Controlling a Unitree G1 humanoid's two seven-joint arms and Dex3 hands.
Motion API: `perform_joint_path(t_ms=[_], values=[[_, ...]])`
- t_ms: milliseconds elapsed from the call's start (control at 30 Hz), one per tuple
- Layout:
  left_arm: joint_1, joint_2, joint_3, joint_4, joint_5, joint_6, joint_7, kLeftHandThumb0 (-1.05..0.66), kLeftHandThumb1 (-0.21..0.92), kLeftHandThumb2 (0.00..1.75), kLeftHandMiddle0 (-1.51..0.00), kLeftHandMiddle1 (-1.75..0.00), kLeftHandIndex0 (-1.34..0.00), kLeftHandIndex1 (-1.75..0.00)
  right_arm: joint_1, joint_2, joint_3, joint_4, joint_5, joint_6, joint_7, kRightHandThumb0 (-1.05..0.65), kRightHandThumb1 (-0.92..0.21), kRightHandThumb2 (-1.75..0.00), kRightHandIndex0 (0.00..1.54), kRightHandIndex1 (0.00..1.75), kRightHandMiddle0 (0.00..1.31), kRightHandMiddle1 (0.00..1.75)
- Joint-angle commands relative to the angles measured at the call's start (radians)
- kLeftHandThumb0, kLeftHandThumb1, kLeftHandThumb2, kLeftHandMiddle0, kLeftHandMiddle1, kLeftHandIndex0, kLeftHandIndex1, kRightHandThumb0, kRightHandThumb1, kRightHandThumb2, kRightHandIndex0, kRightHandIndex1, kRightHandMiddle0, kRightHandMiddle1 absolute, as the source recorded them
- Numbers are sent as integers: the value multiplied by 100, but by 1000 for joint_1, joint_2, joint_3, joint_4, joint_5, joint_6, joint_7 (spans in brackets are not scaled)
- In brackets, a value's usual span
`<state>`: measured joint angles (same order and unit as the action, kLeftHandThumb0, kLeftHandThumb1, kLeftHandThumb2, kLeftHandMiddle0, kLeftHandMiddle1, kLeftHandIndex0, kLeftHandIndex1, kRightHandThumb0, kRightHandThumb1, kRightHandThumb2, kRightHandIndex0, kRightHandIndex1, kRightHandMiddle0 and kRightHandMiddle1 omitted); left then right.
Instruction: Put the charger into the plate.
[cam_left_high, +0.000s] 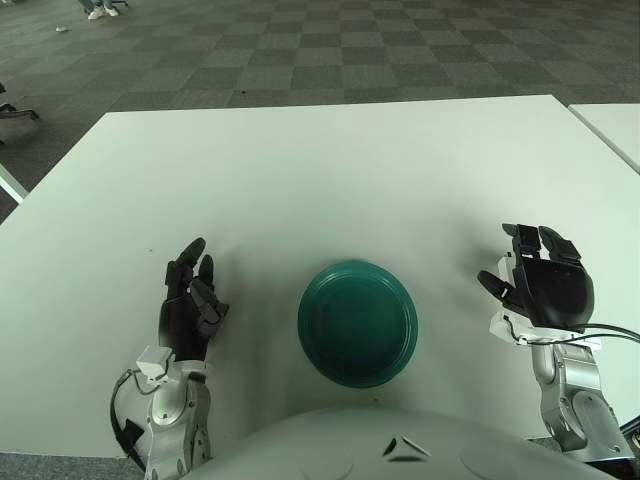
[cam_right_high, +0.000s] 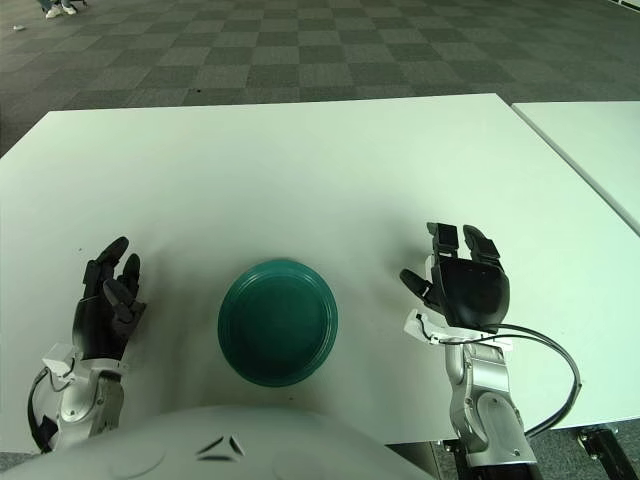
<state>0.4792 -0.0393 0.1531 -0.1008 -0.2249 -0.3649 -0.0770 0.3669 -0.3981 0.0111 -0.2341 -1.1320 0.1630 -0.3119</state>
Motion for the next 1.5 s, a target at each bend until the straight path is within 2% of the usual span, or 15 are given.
perform_joint_path(t_ms=[0, 67, 200, 500, 900, 1133, 1467], values=[[-9, 7, 7, -6, -5, 6, -8, -96, 92, 105, -26, 0, 0, -74, -9, -32, -12, -9, -21, 41, 70, -105, -92, -71, 30, 2, 0, 59], [-10, 8, 8, -7, -5, 8, -8, -96, 92, 105, -26, 0, 0, -74, -11, -43, -13, -8, -17, 52, 90, -105, -92, -70, 29, 2, 0, 55], [-10, 8, 8, -8, -5, 9, -9, -96, 92, 105, -26, 0, 0, -74, -34, -82, -27, 71, 18, 49, 91, -105, -92, -66, 27, 1, 0, 46], [-14, 9, 10, -11, -6, 15, -8, -96, 92, 105, -26, 0, 0, -74, -68, -118, -25, 148, 73, 47, 101, -105, -92, -62, 25, 0, 0, 40], [-13, 9, 11, -15, -6, 18, -9, -96, 92, 105, -26, 0, 0, -74, -115, -167, -12, 277, 164, 29, 137, -103, -92, -61, 22, 0, 0, 40], [-13, 11, 14, -19, -8, 22, -10, -96, 92, 105, -26, 0, 0, -74, -122, -176, 12, 309, 224, -1, 157, -102, -92, -56, 22, 1, 0, 40], [-9, 10, 14, -27, -9, 26, -11, -96, 92, 105, -26, 0, 0, -74, -116, -189, 51, 306, 265, -18, 209, -104, -92, -54, 29, 4, 0, 52]])
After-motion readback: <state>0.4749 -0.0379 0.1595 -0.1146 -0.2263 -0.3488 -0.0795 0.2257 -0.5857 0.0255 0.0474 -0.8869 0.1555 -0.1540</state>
